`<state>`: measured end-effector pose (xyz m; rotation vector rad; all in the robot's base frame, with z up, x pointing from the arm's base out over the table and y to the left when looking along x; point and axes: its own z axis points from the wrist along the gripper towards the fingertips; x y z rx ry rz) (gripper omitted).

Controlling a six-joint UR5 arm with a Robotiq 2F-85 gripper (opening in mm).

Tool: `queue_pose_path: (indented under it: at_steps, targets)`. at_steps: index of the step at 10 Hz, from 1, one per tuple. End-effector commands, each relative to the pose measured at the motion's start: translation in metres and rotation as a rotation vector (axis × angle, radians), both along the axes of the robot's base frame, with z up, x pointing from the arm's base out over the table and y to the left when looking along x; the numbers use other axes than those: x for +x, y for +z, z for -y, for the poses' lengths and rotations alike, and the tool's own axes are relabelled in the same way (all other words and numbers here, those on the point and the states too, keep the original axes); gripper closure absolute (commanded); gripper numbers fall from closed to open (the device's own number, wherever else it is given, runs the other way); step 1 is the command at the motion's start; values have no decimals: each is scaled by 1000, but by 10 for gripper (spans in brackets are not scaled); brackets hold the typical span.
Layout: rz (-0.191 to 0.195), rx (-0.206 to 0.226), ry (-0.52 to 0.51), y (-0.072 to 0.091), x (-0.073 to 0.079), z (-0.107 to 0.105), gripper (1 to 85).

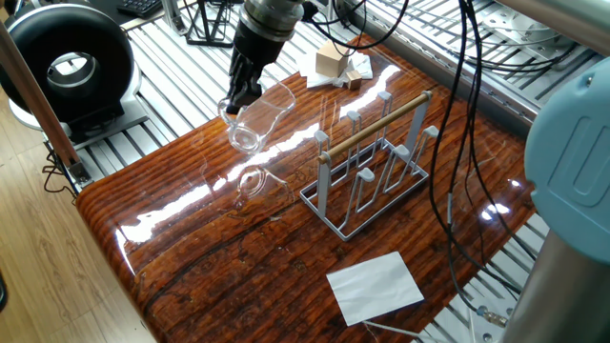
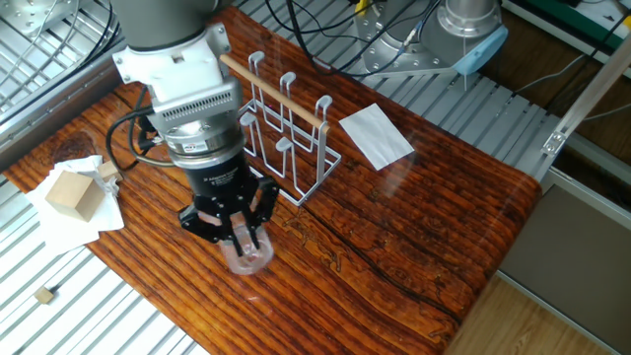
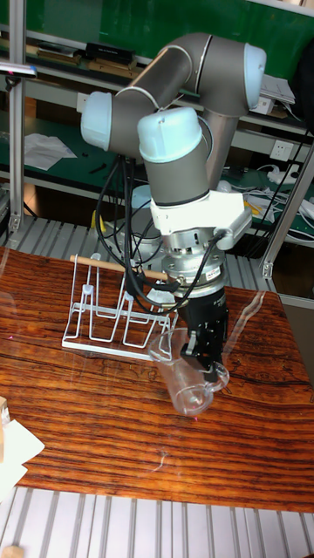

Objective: Put the cup on the cup rack

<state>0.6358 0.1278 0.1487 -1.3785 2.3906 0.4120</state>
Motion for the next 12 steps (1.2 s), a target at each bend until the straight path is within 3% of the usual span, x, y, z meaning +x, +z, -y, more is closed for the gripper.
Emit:
queue_pose_path:
  at_steps: [1, 5, 12]
  targets:
    - [-33, 63, -31, 8, -5, -11, 847]
    - [-127, 179, -60, 24, -24, -27, 847]
    - [-176, 268, -82, 34, -36, -35, 847]
